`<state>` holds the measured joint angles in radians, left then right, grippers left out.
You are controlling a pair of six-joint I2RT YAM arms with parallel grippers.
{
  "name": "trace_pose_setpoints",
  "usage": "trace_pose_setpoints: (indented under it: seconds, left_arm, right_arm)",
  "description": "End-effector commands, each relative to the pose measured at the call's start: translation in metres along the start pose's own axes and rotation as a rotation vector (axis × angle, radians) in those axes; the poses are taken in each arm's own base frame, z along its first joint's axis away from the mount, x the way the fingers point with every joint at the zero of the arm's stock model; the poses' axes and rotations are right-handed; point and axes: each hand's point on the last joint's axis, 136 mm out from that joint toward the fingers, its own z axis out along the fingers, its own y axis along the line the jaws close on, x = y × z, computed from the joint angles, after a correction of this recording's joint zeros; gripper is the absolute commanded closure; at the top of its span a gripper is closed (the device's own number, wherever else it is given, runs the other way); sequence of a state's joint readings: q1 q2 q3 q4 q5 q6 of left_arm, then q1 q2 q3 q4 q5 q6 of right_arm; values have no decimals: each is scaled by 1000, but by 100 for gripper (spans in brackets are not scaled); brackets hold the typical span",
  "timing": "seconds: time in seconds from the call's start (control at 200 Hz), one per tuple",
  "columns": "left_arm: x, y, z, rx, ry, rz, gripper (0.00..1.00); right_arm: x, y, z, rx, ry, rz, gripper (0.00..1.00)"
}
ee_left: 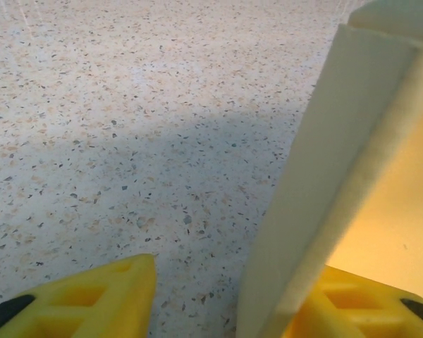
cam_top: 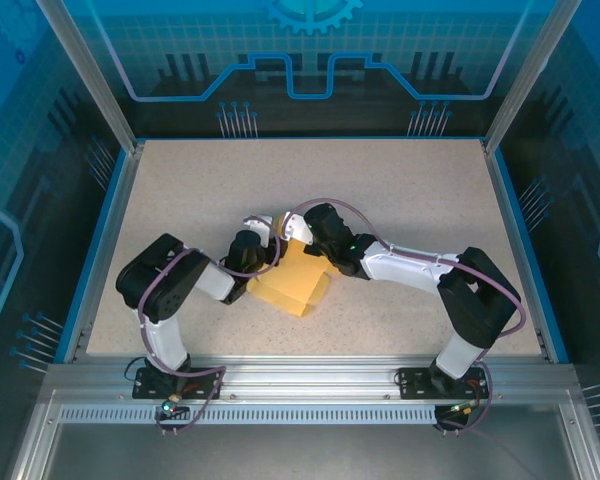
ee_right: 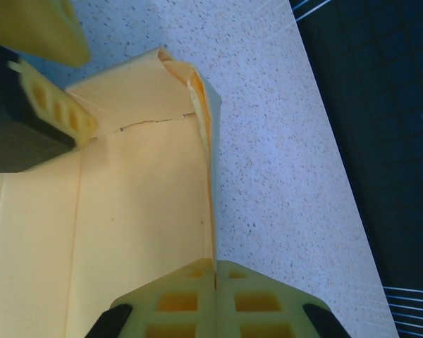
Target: Fold the paper box
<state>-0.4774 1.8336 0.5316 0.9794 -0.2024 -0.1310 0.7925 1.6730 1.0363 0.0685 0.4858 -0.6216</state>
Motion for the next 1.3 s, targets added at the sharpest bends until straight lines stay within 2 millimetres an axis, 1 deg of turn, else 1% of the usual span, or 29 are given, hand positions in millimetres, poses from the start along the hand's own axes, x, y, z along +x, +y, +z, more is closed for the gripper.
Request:
trace_pose_setpoints:
  seconds: [0.0,0.17,0.295,0.45,0.53,0.625,0.68,0.83,0.936,1.101,1.296]
  left_arm:
    - [-23,-6,-12,52,-78,-20,46]
    - [-28,-9,-27,82,-84,-37,38]
    - [-35,-1,-36,97,-75,-97,35]
    - [-53,14,-43,149,-60,-238,34]
    - [-62,18,-45,170,-50,-286,34]
    - [-73,13,-42,196,-19,-309,33]
    - [-76,8,-39,215,21,-319,33]
    - [-90,-1,-37,253,40,-350,30]
    - [-96,-6,-31,268,77,-359,29]
    - [-96,-13,-17,298,136,-382,28]
    - [-82,-18,-2,326,222,-402,30]
  right_arm:
    - [4,-10,4,66,38,-17,100]
    - [2,-7,8,110,47,-73,100]
    - [3,-4,9,131,44,-104,100]
    - [3,2,11,144,32,-145,100]
    - [1,4,12,153,15,-161,100]
    - [3,9,15,146,11,-186,100]
    - [3,12,15,143,6,-200,100]
    - [3,12,13,145,-3,-202,100]
    - [1,12,13,142,-9,-199,100]
    - [0,14,13,144,-10,-205,100]
    - [-1,15,13,144,-10,-211,100]
